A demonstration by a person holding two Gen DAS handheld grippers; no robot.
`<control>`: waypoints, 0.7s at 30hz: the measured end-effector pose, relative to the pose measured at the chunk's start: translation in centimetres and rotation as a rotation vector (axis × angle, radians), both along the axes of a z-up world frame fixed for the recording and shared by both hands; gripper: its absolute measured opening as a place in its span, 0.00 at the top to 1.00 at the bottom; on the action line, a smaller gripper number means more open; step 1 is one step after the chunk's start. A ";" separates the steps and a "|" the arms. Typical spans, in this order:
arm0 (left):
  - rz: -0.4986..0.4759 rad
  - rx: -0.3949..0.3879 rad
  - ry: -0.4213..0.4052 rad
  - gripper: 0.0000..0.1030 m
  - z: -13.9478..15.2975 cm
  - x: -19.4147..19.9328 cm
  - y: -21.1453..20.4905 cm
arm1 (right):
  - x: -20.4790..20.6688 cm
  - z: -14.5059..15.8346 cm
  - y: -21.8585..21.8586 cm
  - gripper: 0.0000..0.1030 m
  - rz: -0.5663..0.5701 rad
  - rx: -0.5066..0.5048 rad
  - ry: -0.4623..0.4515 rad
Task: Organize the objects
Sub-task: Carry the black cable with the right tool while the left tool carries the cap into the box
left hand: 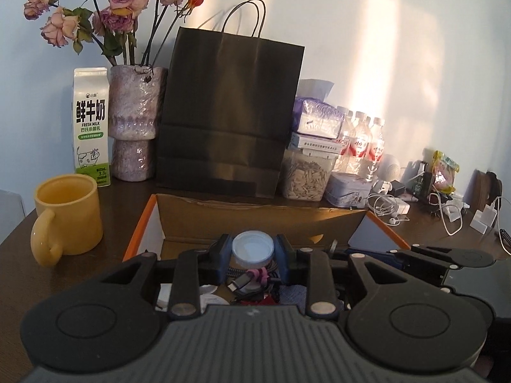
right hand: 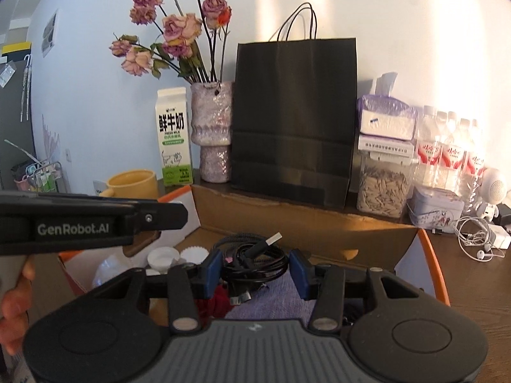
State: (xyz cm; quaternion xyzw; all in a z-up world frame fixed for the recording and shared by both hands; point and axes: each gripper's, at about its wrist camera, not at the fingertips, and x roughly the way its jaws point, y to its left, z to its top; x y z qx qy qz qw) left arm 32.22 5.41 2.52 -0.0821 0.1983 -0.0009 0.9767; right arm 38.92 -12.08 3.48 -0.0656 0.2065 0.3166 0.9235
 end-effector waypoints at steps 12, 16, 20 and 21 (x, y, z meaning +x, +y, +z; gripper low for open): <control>0.083 0.014 -0.027 0.00 0.7 -0.9 0.2 | -0.7 0.0 -0.2 0.00 -0.033 -0.024 -0.014; 0.073 0.020 -0.029 0.00 0.8 -1.1 -0.2 | -0.9 0.2 -0.2 0.00 -0.036 -0.026 -0.022; 0.074 0.022 -0.038 0.00 1.0 -1.7 -0.4 | -1.3 0.3 -0.4 0.00 -0.043 -0.028 -0.030; 0.075 0.021 -0.041 0.00 1.1 -1.9 -0.4 | -1.4 0.4 -0.5 0.00 -0.045 -0.026 -0.032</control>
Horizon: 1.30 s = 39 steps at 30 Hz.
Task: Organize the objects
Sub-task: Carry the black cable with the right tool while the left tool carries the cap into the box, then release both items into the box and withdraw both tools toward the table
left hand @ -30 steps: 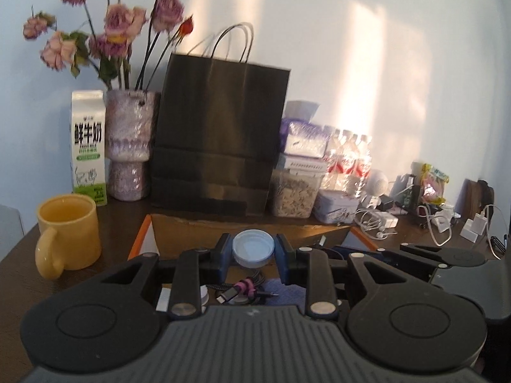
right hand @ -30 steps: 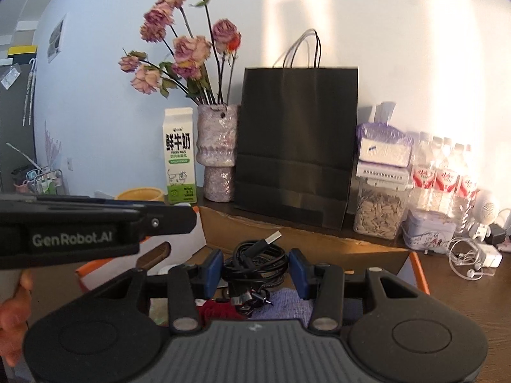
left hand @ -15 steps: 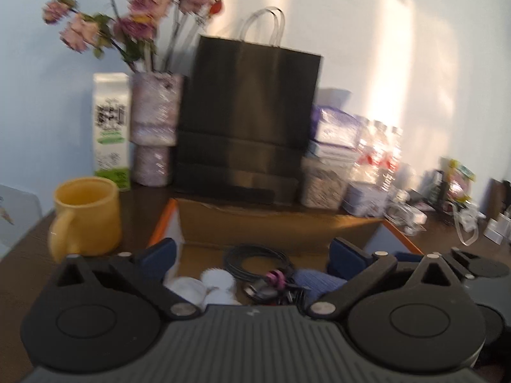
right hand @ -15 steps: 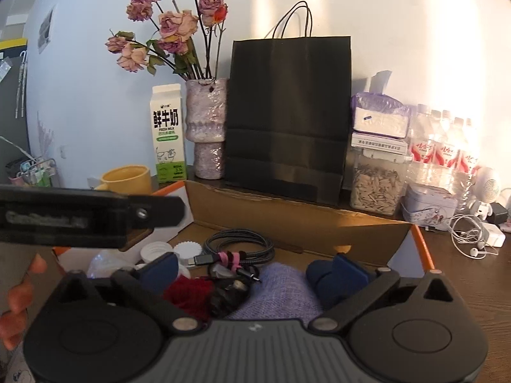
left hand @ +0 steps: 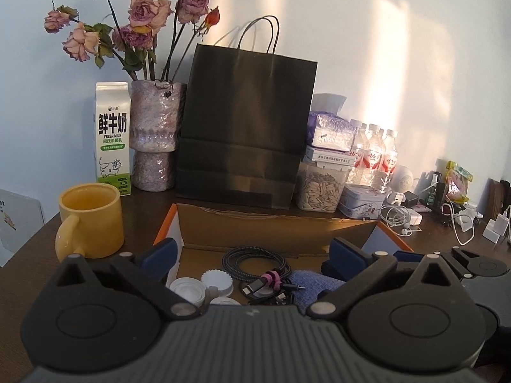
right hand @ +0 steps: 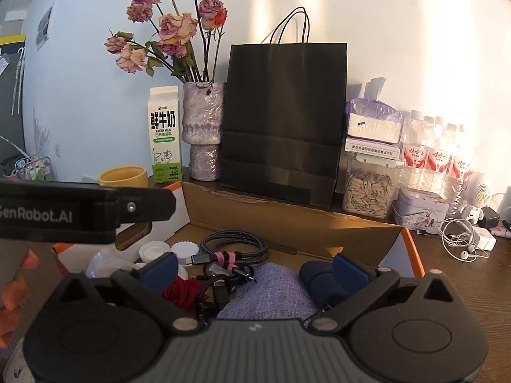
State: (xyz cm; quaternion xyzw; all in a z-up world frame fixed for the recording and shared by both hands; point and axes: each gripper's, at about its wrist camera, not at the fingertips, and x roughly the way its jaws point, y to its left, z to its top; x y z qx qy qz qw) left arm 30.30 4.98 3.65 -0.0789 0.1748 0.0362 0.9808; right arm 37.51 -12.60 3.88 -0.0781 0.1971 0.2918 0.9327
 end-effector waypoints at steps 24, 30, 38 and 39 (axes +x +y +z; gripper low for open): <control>0.003 0.011 0.034 0.00 0.1 -11.1 -2.7 | -9.3 -0.2 -5.5 0.00 0.034 -0.022 -0.015; 0.003 0.025 0.077 0.00 -0.9 -13.9 -3.5 | -11.1 -1.2 -7.3 0.00 0.043 -0.040 0.001; 0.025 0.008 0.180 0.00 -3.3 -14.9 -3.8 | -11.3 -3.0 -9.1 0.00 0.021 -0.044 0.035; 0.032 0.004 0.194 0.00 -3.6 -14.7 -3.9 | -11.3 -3.2 -9.2 0.00 0.016 -0.040 0.035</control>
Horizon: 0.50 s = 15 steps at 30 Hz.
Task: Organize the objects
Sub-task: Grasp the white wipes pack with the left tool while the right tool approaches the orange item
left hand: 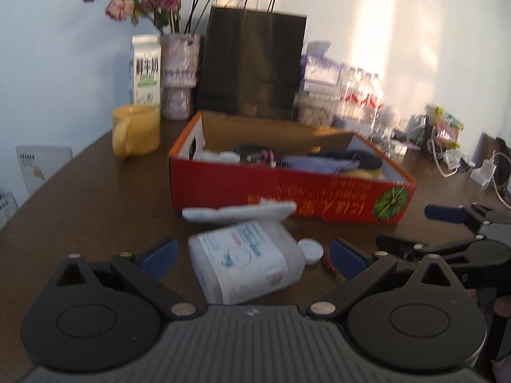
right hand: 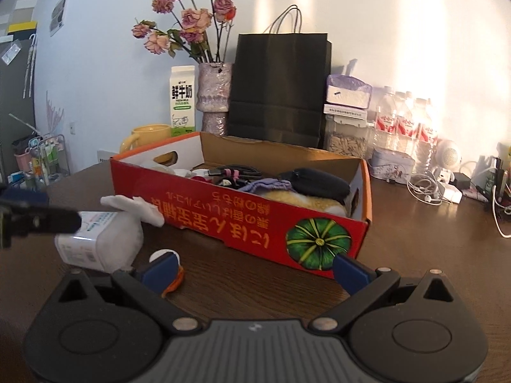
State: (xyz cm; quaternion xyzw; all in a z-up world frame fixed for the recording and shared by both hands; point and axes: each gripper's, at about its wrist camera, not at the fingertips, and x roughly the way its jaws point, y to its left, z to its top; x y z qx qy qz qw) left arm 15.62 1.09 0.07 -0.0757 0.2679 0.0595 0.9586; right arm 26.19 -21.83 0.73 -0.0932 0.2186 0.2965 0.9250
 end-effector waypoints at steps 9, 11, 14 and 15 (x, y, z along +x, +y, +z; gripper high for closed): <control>0.072 -0.030 0.045 0.00 -1.2 2.3 -0.7 | 0.1 -0.8 -0.4 0.00 -0.012 0.014 0.007; 0.087 -0.028 0.060 0.00 -1.6 2.9 -0.8 | 0.0 -0.8 -0.3 0.00 -0.010 0.013 0.004; 0.116 -0.044 0.075 0.00 -2.1 3.8 -0.6 | 0.1 -0.9 -0.3 0.00 -0.010 0.014 0.005; 0.133 -0.050 0.082 0.00 -2.3 4.2 -0.5 | 0.1 -1.0 -0.3 0.00 -0.010 0.013 0.006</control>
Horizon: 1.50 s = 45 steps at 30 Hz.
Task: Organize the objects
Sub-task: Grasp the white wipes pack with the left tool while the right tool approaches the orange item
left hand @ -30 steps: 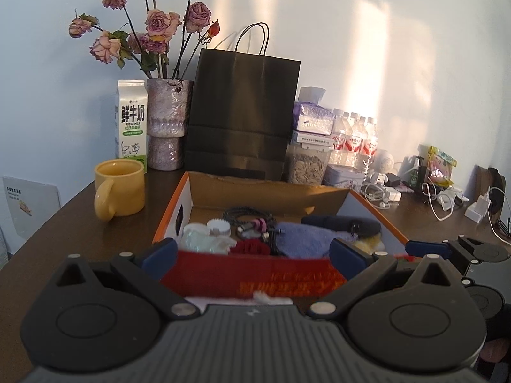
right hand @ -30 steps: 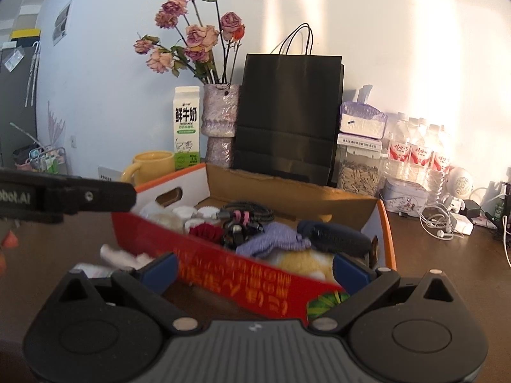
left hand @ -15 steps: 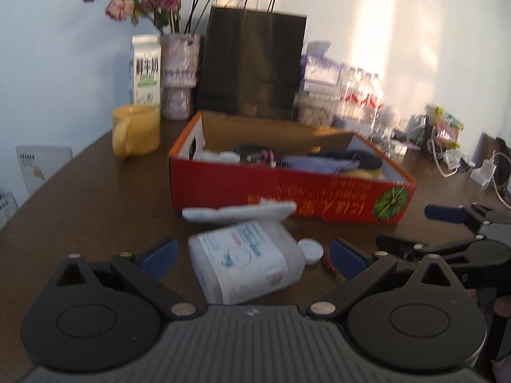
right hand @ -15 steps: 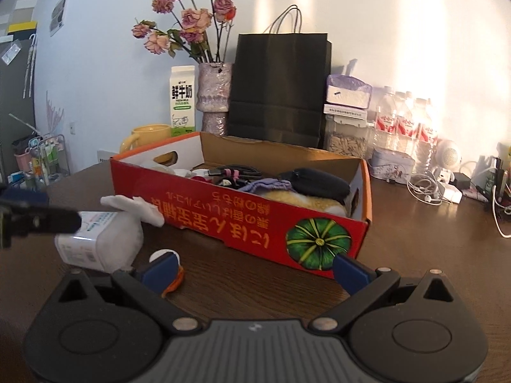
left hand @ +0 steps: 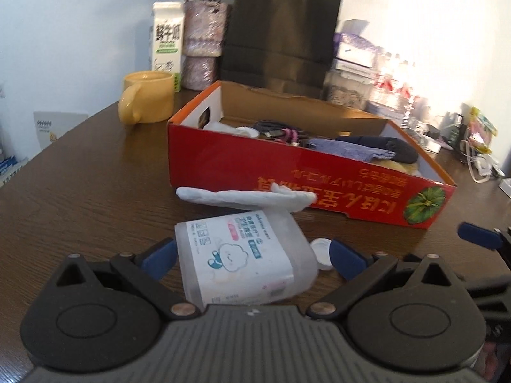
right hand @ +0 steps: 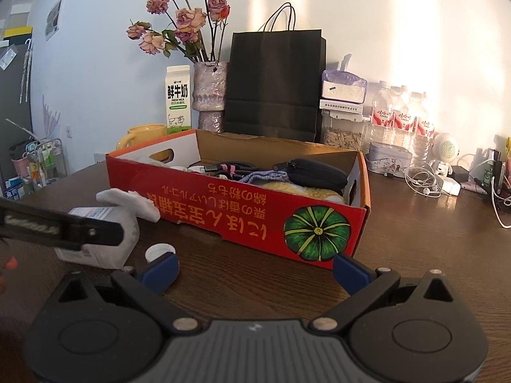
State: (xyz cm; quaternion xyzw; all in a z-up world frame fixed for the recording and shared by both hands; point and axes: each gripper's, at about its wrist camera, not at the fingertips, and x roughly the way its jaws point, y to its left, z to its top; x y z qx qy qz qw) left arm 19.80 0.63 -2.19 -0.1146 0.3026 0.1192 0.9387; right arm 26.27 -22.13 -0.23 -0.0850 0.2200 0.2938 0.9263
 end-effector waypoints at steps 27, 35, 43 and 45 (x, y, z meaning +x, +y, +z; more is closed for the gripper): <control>-0.093 -0.009 -0.062 0.18 -0.5 -4.9 2.9 | 0.5 -0.4 0.6 0.00 -0.014 -0.033 0.036; -0.096 -0.012 -0.115 0.18 0.2 -6.7 3.9 | -0.2 -0.7 2.3 0.00 0.050 -0.044 0.075; -0.109 -0.038 -0.129 0.18 0.1 -7.1 4.6 | -0.1 -1.3 5.0 0.07 0.072 -0.088 0.130; -0.114 -0.045 -0.132 0.18 0.1 -7.1 4.7 | 0.0 -1.5 5.3 0.14 0.072 -0.092 0.143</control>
